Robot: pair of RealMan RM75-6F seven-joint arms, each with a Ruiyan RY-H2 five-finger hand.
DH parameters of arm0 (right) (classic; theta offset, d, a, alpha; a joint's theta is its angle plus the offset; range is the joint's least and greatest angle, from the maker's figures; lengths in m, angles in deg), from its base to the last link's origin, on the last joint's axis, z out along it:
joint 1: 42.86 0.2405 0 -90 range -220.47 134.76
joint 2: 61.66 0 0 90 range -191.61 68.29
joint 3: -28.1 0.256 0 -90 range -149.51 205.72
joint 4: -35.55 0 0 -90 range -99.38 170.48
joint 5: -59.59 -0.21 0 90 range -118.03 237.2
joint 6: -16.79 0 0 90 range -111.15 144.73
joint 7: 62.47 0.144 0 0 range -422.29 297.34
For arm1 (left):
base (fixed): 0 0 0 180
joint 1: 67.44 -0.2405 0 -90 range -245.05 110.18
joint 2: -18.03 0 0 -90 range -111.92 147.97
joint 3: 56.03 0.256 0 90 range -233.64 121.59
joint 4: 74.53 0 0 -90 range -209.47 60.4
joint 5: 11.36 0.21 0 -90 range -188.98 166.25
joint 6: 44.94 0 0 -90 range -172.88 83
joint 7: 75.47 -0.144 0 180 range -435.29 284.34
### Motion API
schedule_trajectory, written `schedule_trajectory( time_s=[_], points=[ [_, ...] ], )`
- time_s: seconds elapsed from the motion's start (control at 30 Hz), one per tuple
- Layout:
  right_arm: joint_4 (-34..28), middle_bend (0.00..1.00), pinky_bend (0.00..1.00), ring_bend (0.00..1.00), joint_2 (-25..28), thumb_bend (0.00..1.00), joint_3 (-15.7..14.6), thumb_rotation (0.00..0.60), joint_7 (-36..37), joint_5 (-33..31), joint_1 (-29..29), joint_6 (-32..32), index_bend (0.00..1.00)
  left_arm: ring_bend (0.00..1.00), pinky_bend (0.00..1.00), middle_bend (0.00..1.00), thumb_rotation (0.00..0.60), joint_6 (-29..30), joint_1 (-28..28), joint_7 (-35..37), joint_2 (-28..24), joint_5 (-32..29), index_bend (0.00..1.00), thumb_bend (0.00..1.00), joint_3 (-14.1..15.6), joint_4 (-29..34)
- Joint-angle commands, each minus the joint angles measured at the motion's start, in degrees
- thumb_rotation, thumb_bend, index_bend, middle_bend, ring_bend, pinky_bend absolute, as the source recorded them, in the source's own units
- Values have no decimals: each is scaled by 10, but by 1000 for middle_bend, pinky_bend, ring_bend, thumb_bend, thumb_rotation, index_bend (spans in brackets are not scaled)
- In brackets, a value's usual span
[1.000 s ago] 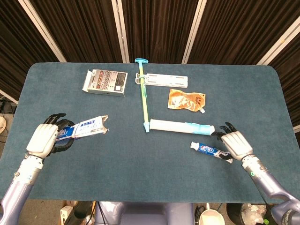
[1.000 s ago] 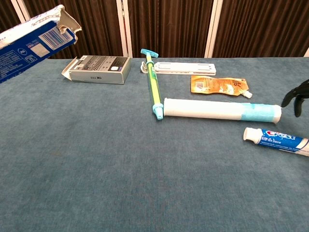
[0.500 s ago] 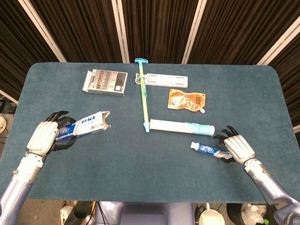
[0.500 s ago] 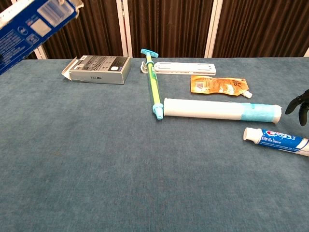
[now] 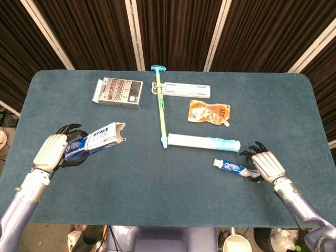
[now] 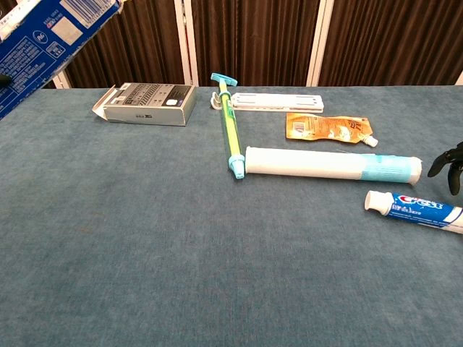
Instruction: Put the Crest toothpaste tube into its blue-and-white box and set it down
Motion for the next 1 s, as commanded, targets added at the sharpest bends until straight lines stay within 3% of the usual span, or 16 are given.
schedule_trajectory(
  time_s=[0.03, 0.33, 1.0],
  points=[
    [19, 447, 0, 167, -12, 190, -3, 600, 14, 1, -2, 2, 275, 147, 144, 389, 600, 2, 0, -4, 2, 2, 436, 384, 3, 0],
    [69, 462, 0, 173, -38, 190, -14, 600, 54, 7, -5, 4, 276, 146, 144, 389, 600, 3, 5, -34, 13, -4, 436, 384, 12, 1],
    [118, 541, 0, 220, -64, 191, -27, 600, 96, 15, -14, 19, 328, 147, 144, 392, 600, 17, 8, -60, 27, -16, 439, 384, 14, 6]
  ],
)
